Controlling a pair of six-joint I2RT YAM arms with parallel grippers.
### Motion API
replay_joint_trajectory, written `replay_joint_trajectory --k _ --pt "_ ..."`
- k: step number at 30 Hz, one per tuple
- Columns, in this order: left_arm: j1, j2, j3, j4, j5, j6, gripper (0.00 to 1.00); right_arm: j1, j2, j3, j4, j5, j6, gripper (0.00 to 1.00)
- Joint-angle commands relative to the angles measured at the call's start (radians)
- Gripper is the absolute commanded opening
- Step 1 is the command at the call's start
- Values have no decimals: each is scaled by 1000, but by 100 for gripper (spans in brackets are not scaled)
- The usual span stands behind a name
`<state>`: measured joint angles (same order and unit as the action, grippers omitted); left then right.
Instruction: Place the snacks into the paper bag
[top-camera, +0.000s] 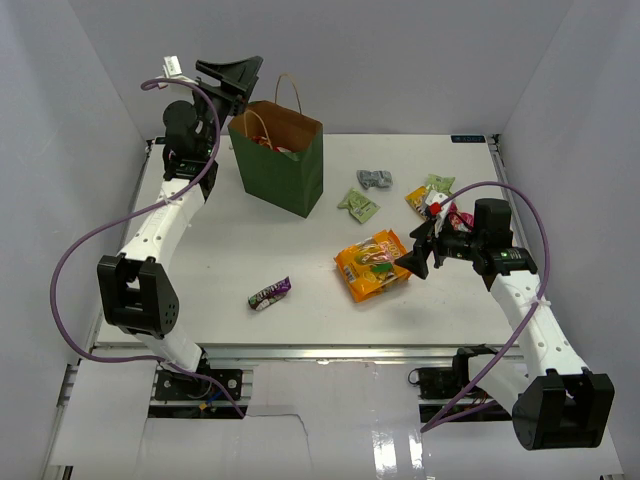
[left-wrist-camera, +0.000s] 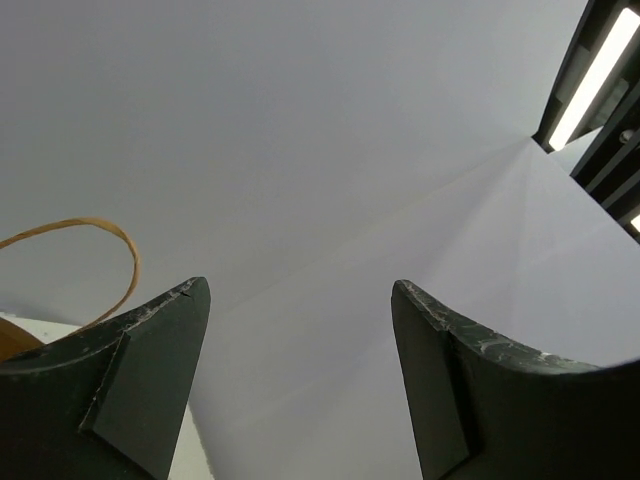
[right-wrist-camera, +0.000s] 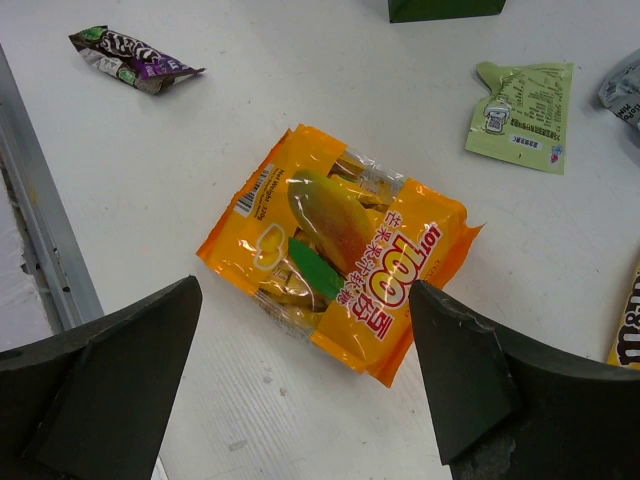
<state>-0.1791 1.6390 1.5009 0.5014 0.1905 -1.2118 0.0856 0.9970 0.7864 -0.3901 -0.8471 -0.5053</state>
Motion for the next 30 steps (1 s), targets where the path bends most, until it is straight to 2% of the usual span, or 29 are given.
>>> replay_joint_trajectory --k 1,4,5,7,9,11,12,14,15,16,18,19,22,24,27,28,30 --pt "1 -41 25 -38 12 81 84 3 2 -15 23 -18 -6 90" --pt "0 -85 44 -150 18 278 83 3 5 -10 13 -18 -15 90" --pt "1 -131 39 -226 12 410 84 3 6 -7 10 -17 -18 90" --pt "1 -197 15 -299 -22 553 84 3 18 -3 -7 -17 -42 90" --pt "0 -333 -54 -421 -80 746 84 5 34 4 -36 -15 -80 90" --pt "1 -445 -179 -495 -117 817 85 25 74 16 -73 -1 -136 90" --pt "0 -556 -226 -541 -125 875 87 38 104 26 -151 -4 -250 90" --pt "1 -666 -318 -599 -91 923 91 72 124 45 -270 -61 -461 90" --pt "1 -758 -400 -621 -73 954 92 85 129 53 -417 -79 -602 90" --pt "0 -796 -436 -639 -39 963 93 109 124 48 -478 -90 -904 90" --pt "0 -853 -517 -713 -7 977 95 135 76 -11 -542 -61 -1179 90" --pt "0 -890 -540 -737 30 992 95 185 52 -39 -473 16 -1263 90" --pt "0 -951 -643 -791 101 1000 95 339 12 -119 -240 239 -1175 90" --pt "0 -982 -694 -791 133 1003 96 371 87 -87 -222 273 -1110 91" --pt "-2 -1057 -792 -776 129 1003 96 474 126 -91 -68 428 -978 93" --pt "-3 -1124 -876 -738 116 982 96 564 138 -134 47 571 -908 93" --pt "-2 -1152 -886 -735 124 977 96 606 167 -141 69 644 -883 96"
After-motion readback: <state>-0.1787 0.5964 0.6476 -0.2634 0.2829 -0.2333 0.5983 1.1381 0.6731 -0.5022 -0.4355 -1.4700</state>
